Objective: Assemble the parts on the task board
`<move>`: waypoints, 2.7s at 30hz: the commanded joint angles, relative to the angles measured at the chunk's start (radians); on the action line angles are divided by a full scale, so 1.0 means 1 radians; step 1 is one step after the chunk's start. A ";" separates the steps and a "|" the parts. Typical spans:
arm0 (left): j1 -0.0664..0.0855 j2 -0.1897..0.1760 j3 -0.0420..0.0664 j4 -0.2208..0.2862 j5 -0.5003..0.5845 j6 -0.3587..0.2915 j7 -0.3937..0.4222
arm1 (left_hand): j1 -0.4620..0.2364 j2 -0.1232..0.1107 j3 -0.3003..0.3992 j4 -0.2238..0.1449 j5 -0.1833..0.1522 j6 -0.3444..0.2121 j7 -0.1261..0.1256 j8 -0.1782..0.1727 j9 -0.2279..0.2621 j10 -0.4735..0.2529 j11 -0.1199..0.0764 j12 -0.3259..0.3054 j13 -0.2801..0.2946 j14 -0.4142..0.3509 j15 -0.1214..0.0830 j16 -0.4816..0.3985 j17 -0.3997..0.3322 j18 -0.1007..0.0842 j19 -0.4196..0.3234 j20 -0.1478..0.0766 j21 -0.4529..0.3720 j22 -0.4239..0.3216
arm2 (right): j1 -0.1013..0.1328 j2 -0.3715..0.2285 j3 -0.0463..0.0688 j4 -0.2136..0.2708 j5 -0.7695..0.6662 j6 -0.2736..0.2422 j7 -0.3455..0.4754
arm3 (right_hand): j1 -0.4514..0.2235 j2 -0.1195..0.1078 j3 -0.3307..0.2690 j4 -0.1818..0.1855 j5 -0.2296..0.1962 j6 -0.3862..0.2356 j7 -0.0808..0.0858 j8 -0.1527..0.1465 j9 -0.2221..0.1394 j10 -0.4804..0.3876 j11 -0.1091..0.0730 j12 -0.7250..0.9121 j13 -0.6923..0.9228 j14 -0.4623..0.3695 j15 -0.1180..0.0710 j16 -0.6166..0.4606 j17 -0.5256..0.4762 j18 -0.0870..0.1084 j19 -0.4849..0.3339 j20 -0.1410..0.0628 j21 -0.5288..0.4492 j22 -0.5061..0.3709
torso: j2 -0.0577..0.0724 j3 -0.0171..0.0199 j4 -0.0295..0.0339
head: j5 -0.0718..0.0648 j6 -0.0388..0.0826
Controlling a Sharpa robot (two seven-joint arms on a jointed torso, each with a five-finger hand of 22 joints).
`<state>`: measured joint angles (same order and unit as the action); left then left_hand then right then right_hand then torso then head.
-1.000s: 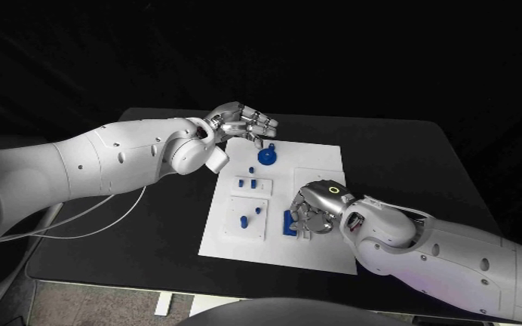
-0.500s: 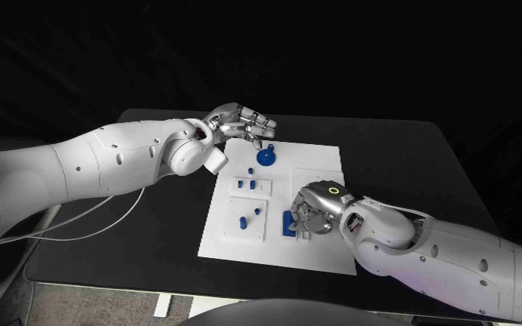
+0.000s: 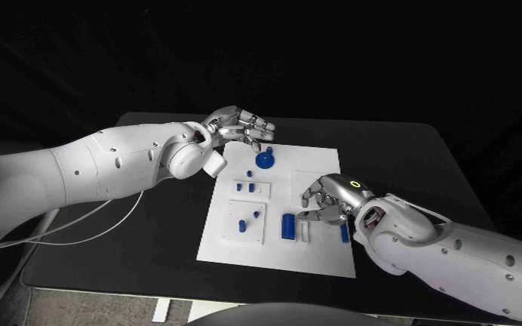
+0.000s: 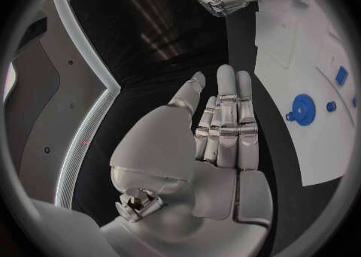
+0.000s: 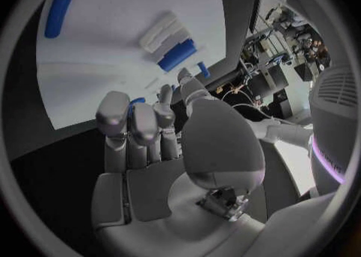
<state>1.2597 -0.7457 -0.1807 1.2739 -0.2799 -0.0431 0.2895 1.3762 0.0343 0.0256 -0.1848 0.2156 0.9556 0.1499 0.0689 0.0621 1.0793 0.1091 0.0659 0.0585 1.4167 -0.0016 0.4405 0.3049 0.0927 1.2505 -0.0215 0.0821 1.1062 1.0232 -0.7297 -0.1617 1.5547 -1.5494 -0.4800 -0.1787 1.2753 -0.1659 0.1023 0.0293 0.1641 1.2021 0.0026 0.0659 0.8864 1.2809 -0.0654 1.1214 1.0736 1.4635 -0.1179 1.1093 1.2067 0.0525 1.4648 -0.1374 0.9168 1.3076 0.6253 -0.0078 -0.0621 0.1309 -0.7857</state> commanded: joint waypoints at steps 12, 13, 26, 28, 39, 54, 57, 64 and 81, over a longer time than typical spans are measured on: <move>0.001 0.006 0.001 -0.011 0.007 0.001 0.016 | 0.003 0.004 -0.003 0.000 -0.004 0.002 -0.003 -0.002 0.001 0.003 0.000 -0.003 -0.001 -0.006 0.000 0.006 -0.001 0.000 0.001 0.002 -0.002 0.001 | 0.028 -0.173 0.071 0.025 0.482 0.273 0.051 | -0.076 0.089 0.243 -0.048 -0.105 -0.055 0.055 -0.005 -0.615 -0.029 0.037 -0.027 -0.031 -0.024 0.033 -0.052 -0.041 0.017 0.030 0.030 -0.096 0.092 | -0.007 -0.0024 -0.0072 | -0.020 0.014; 0.001 0.006 0.001 -0.011 0.007 0.000 0.017 | 0.003 0.004 -0.003 0.000 -0.004 0.002 -0.003 -0.002 0.001 0.003 0.000 -0.003 -0.001 -0.006 0.000 0.006 -0.001 0.000 0.001 0.002 -0.002 0.001 | 0.029 -0.184 0.072 0.024 0.484 0.292 0.033 | -0.086 0.087 0.253 -0.049 -0.098 -0.049 0.055 -0.004 -0.644 -0.031 0.037 -0.030 -0.035 -0.026 0.034 -0.056 -0.047 0.017 0.029 0.032 -0.108 0.090 | -0.007 -0.0023 -0.0079 | -0.020 0.016; 0.001 0.009 0.000 -0.015 0.007 0.001 0.018 | 0.001 0.004 -0.003 0.001 -0.005 0.004 -0.003 -0.002 0.001 0.004 -0.001 -0.003 -0.001 -0.006 0.000 0.006 -0.001 -0.001 0.002 0.002 -0.003 0.001 | 0.031 -0.246 0.074 0.041 0.461 0.511 -0.316 | -0.216 0.020 0.284 0.053 -0.114 -0.007 0.054 -0.002 -0.791 -0.007 0.037 -0.022 -0.033 -0.012 0.040 -0.035 -0.046 0.009 0.041 0.037 -0.135 0.087 | -0.007 -0.0002 -0.0100 | -0.038 0.013; 0.001 0.010 0.000 -0.015 0.007 0.002 0.019 | 0.001 0.004 -0.003 0.001 -0.005 0.004 -0.003 -0.002 0.001 0.004 -0.001 -0.003 -0.001 -0.006 0.000 0.006 -0.001 -0.001 0.002 0.002 -0.003 0.001 | 0.027 -0.246 0.074 0.052 0.466 0.505 -0.354 | -0.233 0.006 0.287 0.068 -0.115 -0.004 0.054 -0.002 -0.795 -0.002 0.037 -0.017 -0.028 -0.008 0.040 -0.028 -0.041 0.008 0.043 0.036 -0.132 0.088 | -0.007 -0.0004 -0.0099 | -0.042 0.011; 0.000 0.010 0.000 -0.009 0.007 0.004 0.020 | 0.000 0.004 -0.003 0.001 -0.005 0.003 -0.003 -0.002 0.001 0.005 -0.001 -0.003 -0.001 -0.006 0.000 0.007 -0.001 -0.001 0.002 0.002 -0.003 -0.001 | 0.003 -0.212 0.074 0.061 0.467 0.398 -0.444 | -0.266 -0.047 0.279 0.152 -0.116 0.012 0.047 -0.001 -0.808 0.019 0.031 -0.005 -0.003 0.002 0.034 -0.010 -0.022 0.001 0.054 0.028 -0.114 0.094 | -0.006 -0.0027 -0.0061 | -0.049 0.004; 0.000 0.007 0.000 -0.006 0.007 0.007 0.017 | -0.001 0.004 -0.003 0.001 -0.005 0.003 -0.003 -0.003 0.001 0.004 -0.001 -0.003 -0.001 -0.006 0.000 0.006 -0.001 -0.001 0.002 0.002 -0.004 -0.002 | -0.030 -0.153 0.072 0.033 0.443 0.297 -0.447 | -0.259 -0.057 0.271 0.163 -0.116 0.013 0.047 -0.001 -0.809 0.025 0.031 0.000 0.014 0.004 0.033 -0.003 -0.009 0.001 0.056 0.026 -0.104 0.096 | -0.007 -0.0022 -0.0071 | -0.040 0.002; 0.000 0.006 0.000 -0.006 0.007 0.008 0.017 | -0.001 0.004 -0.003 0.001 -0.005 0.003 -0.003 -0.003 0.001 0.004 -0.001 -0.003 -0.001 -0.006 0.000 0.006 -0.001 -0.001 0.002 0.002 -0.004 -0.002 | -0.033 -0.145 0.072 0.028 0.430 0.292 -0.447 | -0.252 -0.055 0.273 0.157 -0.116 0.017 0.046 0.000 -0.808 0.026 0.030 0.001 0.017 0.005 0.033 -0.002 -0.008 0.001 0.057 0.026 -0.100 0.097 | -0.007 -0.0025 -0.0071 | -0.039 0.002; 0.001 0.006 0.000 -0.005 0.007 0.011 0.015 | -0.001 0.004 -0.003 0.001 -0.005 0.003 -0.003 -0.003 0.001 0.004 -0.001 -0.003 -0.001 -0.006 0.000 0.006 -0.001 -0.001 0.002 0.002 -0.004 -0.002 | -0.038 -0.126 0.069 0.011 0.388 0.306 -0.452 | -0.229 -0.052 0.279 0.125 -0.116 0.024 0.046 -0.001 -0.808 0.027 0.030 0.000 0.020 0.005 0.033 -0.002 -0.005 0.000 0.056 0.027 -0.097 0.098 | -0.007 -0.0027 -0.0070 | -0.038 0.003; 0.001 0.004 0.000 -0.005 0.007 0.013 0.013 | -0.002 0.004 -0.004 0.002 -0.006 0.001 -0.002 -0.003 0.001 0.004 -0.001 -0.003 -0.001 -0.006 0.001 0.006 -0.001 -0.001 0.002 0.002 -0.004 -0.004 | -0.046 -0.109 0.065 -0.011 0.366 0.295 -0.453 | -0.147 0.036 0.393 -0.047 -0.113 0.063 0.029 -0.001 -0.802 0.034 0.020 0.004 0.030 0.007 0.029 -0.002 -0.005 -0.005 0.055 0.026 -0.089 0.099 | -0.007 -0.0026 -0.0076 | -0.035 0.004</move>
<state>1.2592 -0.7420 -0.1809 1.2660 -0.2799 -0.0429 0.2930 1.3762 0.0343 0.0256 -0.1847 0.2156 0.9556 0.1500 0.0689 0.0620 1.0793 0.1091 0.0659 0.0585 1.4167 -0.0016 0.4406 0.3050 0.0927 1.2505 -0.0215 0.0821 1.1035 0.9822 -0.8396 -0.0933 1.5479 -1.1651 -0.1858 -0.6283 1.1210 -0.1439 0.4857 -0.0043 0.0541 1.2580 0.0306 0.0676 0.0820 1.3088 -0.0432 1.1225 1.1023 1.4610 -0.0868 1.1035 1.2025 0.0527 1.4650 -0.1089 0.8230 1.3074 0.6182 -0.0103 -0.0696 0.0964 -0.7815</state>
